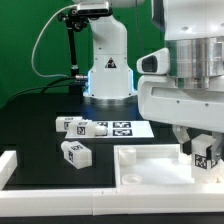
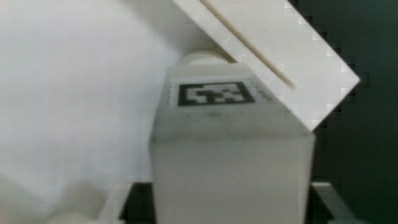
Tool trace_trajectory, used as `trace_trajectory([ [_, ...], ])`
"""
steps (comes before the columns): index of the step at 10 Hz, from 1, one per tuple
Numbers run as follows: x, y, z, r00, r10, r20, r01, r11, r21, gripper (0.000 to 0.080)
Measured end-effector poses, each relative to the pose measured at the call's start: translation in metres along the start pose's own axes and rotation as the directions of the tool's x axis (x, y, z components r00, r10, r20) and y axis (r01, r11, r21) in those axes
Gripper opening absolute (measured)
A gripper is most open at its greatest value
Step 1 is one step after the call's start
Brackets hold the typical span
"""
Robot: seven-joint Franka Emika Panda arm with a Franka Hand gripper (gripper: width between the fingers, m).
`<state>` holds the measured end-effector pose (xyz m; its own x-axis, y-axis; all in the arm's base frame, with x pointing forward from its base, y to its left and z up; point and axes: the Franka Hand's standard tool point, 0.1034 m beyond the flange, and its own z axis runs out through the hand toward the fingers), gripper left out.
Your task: Assemble one leg
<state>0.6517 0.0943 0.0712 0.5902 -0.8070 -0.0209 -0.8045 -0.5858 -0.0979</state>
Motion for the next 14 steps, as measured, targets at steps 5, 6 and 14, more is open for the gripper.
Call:
trace_trajectory([
  [5,-0.005,0.003,0.0,0.913,0.405,0.054,-0.403,0.914,-0.049,0.0288],
  [6,-0.005,0.004,0.0,0.883,0.467,0.051,-0.465,0.884,-0.055,0.0288],
  [14,-0.012,0.012,0.0,0.385,0.92,0.075,-0.922,0.387,0.0,0.0291],
])
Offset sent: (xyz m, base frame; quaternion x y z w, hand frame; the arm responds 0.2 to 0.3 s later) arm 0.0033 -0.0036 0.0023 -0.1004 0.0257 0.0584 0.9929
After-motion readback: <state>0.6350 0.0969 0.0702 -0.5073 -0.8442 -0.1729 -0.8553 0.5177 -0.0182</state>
